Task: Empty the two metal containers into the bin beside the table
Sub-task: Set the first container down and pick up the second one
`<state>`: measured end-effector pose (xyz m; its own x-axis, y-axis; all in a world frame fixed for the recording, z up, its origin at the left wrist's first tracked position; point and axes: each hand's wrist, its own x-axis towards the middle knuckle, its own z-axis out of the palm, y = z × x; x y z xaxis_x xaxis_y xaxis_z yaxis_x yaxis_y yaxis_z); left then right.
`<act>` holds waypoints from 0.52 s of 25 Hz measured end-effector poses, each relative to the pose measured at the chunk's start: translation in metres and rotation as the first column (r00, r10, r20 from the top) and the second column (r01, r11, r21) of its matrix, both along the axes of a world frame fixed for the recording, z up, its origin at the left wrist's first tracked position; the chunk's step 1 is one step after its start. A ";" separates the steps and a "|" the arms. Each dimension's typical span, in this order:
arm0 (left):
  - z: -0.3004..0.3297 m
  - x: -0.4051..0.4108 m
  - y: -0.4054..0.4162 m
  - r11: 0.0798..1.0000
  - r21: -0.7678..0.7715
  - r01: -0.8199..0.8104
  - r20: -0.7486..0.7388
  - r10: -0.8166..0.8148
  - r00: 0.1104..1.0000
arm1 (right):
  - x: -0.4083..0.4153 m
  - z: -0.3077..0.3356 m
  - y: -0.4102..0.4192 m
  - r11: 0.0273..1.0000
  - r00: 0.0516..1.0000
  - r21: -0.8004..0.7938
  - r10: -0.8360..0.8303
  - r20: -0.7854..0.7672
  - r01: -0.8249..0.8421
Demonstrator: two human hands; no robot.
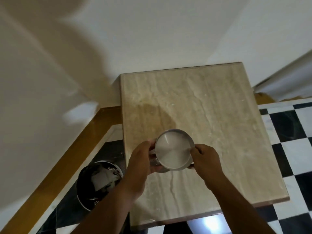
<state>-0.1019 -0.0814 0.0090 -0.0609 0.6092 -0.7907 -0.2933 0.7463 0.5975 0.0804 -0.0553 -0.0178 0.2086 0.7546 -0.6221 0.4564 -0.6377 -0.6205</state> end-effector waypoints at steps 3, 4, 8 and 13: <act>-0.009 0.042 0.018 0.997 -0.078 0.000 -0.009 -0.001 1.000 | 0.038 -0.013 0.009 1.000 0.999 0.000 -0.021 0.043 0.021; -0.011 0.055 0.023 0.994 -0.107 -0.023 -0.017 0.021 1.000 | 0.050 -0.017 0.011 1.000 0.999 -0.003 -0.025 0.048 0.025; -0.023 0.102 0.033 0.989 -0.147 -0.012 -0.011 0.010 1.000 | 0.093 -0.038 0.020 1.000 0.994 -0.022 -0.005 0.113 0.008; -0.042 0.132 0.036 0.980 -0.172 0.096 -0.013 -0.100 0.995 | 0.118 -0.062 0.024 0.997 0.976 -0.064 0.053 0.210 -0.040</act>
